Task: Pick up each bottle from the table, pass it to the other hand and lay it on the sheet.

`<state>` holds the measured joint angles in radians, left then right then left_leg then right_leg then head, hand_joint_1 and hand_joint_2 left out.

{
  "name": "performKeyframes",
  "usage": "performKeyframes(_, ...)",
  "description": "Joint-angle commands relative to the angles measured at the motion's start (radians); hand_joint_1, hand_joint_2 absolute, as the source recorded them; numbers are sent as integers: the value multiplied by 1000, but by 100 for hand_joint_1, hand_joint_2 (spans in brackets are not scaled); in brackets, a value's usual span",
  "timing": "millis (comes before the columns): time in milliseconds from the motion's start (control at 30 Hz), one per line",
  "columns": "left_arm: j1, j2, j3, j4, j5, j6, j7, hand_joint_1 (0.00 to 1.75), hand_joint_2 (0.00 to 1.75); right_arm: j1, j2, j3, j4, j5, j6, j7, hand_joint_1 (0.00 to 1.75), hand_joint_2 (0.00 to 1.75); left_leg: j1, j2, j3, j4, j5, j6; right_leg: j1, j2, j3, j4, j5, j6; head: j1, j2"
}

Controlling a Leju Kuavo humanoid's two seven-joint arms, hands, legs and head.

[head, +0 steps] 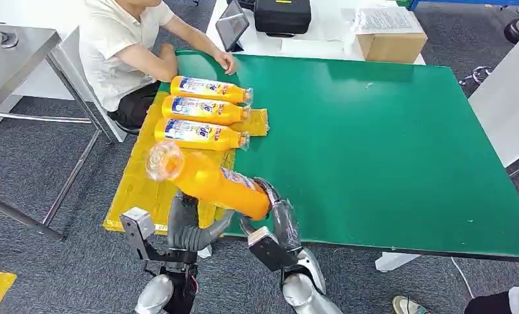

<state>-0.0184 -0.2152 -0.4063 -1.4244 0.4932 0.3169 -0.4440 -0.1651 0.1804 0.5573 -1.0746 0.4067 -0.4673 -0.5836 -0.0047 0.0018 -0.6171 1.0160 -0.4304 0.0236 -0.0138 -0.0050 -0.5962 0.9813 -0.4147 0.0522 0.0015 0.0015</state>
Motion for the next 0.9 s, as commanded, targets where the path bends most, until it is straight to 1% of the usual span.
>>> performKeyframes(33,-38,15,-28,-25,197,-108,102,0,175,-51,-26,87,137,10,-17,8,166,175,1,-2,4,-1,-1,-1,1,-1,5,-2,-1,-2,0,0)
performKeyframes(100,-41,21,-36,-5,221,-135,109,0,175,-74,-18,93,169,21,-30,5,169,175,1,0,5,-1,-1,-2,1,0,5,-2,-1,-2,0,0)
performKeyframes(133,-44,28,-47,0,227,-165,108,0,175,-80,-12,88,181,9,-18,8,169,175,1,0,4,-1,-1,-1,1,0,4,-2,0,-1,0,0)
performKeyframes(167,-43,37,-59,2,256,-214,131,0,175,-88,-9,88,198,0,-10,0,173,175,1,1,6,-1,-2,-2,1,1,6,-2,-1,-2,0,0)
performKeyframes(267,-41,46,-70,3,267,-254,140,0,175,-94,-9,89,209,5,-20,-7,171,175,0,0,3,-1,0,-1,0,0,3,-1,0,-1,0,0)
performKeyframes(300,-39,46,-71,4,267,-256,140,0,175,-95,-10,89,211,5,-20,-8,171,175,1,0,5,-2,-1,-2,1,1,5,-1,-1,-2,1,0)
performKeyframes(367,-43,58,-87,9,272,-298,157,0,175,-99,-9,87,218,4,-19,-16,173,175,0,0,3,-1,-1,-1,0,1,3,-1,0,-1,0,0)
performKeyframes(400,-43,58,-85,16,288,-316,168,0,175,-102,-9,91,224,18,-35,-22,169,175,1,1,5,-2,-1,-2,1,1,6,-1,-1,-2,0,0)
performKeyframes(433,-46,61,-86,27,295,-326,176,0,175,-105,-5,92,229,15,-26,-23,173,175,1,0,4,-2,-1,-2,1,0,5,-1,-1,-2,1,0)
performKeyframes(567,-55,63,-86,45,277,-318,166,0,175,-108,-3,98,233,26,-34,-29,175,175,1,0,3,-1,-1,-1,1,0,3,-1,-1,-2,0,0)
performKeyframes(600,-58,63,-84,49,278,-318,166,0,175,-106,-1,99,233,27,-36,-28,175,175,1,0,6,-2,-1,-2,1,1,6,-1,-1,-2,0,0)
performKeyframes(633,-61,62,-82,54,277,-315,165,0,175,-106,0,101,234,27,-34,-28,171,175,1,-1,4,-1,-1,-2,1,0,4,-1,-1,-2,0,0)
performKeyframes(667,-67,57,-75,65,239,-269,140,0,175,-105,1,108,233,34,-40,-29,173,175,1,-1,2,-1,0,-1,0,-1,3,-1,-1,-1,0,0)
performKeyframes(700,-68,56,-74,66,227,-256,133,115,175,-105,1,114,234,41,-41,-29,175,175,0,-1,3,-1,0,-1,0,0,3,-1,-1,-1,0,0)
performKeyframes(733,-78,58,-72,78,169,-197,106,175,175,-100,2,126,231,48,-41,-26,175,175,0,0,2,-1,0,-1,0,0,2,-1,0,-1,0,0)
performKeyframes(767,-94,55,-68,96,117,-143,84,175,175,-94,1,144,224,64,-52,-18,173,175,1,-1,4,-1,-1,-1,1,0,4,-1,-1,-2,0,0)
performKeyframes(833,-99,55,-65,99,117,-143,84,175,175,-89,2,147,223,66,-56,-16,173,175,1,-1,5,-2,-1,-2,1,-1,6,-1,-1,-2,0,0)
performKeyframes(867,-110,52,-63,114,60,-98,50,175,175,-87,-2,161,213,60,-53,-7,175,175,1,-1,3,-1,0,-2,1,-1,4,-1,-1,-2,0,0)
performKeyframes(900,-116,51,-64,116,16,-58,28,175,175,-86,-5,167,209,61,-61,2,171,175,1,-1,2,-1,0,-1,1,-1,3,-1,-1,-1,0,0)
